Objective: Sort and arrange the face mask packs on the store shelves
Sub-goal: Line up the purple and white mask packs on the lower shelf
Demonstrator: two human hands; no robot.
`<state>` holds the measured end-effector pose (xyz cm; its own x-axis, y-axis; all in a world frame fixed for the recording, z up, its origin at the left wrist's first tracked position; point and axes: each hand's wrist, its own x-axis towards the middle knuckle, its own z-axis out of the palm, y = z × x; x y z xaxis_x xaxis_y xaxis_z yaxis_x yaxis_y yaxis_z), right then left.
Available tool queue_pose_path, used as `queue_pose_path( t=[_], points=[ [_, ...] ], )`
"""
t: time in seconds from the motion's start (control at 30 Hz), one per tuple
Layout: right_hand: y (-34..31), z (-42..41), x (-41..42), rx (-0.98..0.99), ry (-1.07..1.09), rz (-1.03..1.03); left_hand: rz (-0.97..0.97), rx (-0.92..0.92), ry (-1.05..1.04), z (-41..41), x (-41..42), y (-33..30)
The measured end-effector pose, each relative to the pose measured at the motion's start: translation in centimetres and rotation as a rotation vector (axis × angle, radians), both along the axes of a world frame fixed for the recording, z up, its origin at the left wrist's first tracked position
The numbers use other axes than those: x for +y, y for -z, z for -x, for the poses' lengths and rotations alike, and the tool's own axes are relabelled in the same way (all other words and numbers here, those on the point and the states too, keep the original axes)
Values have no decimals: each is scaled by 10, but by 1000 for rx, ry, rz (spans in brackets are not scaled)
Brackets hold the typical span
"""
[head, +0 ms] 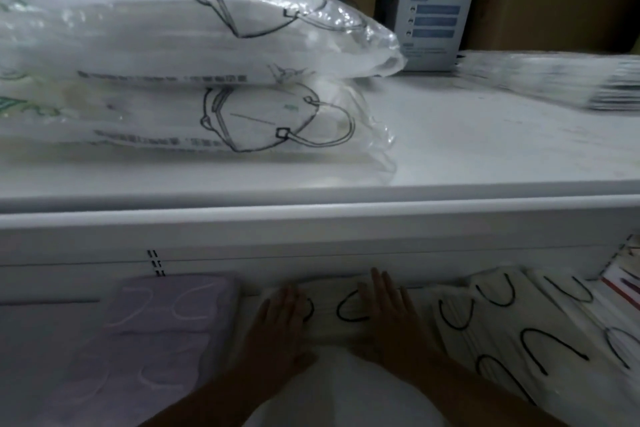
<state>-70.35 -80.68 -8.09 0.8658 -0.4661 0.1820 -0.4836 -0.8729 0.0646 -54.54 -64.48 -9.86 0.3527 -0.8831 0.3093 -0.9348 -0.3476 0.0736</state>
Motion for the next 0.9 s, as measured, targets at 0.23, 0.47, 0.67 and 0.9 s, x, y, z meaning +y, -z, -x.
queue_pose_path(
  t=[0.23, 0.47, 0.67, 0.9],
  points=[
    [7, -13, -15, 185, -52, 34, -317, -112, 89, -27, -17, -13],
    [6, -12, -20, 269, -63, 34, -394, -206, 122, -35, -15, -22],
    [0, -14, -19, 290, -143, 98, -391, -281, 156, -35, -19, -23],
    [11, -6, -17, 215, -139, 113, -367, -262, 201, -43, -9, -14]
  ],
)
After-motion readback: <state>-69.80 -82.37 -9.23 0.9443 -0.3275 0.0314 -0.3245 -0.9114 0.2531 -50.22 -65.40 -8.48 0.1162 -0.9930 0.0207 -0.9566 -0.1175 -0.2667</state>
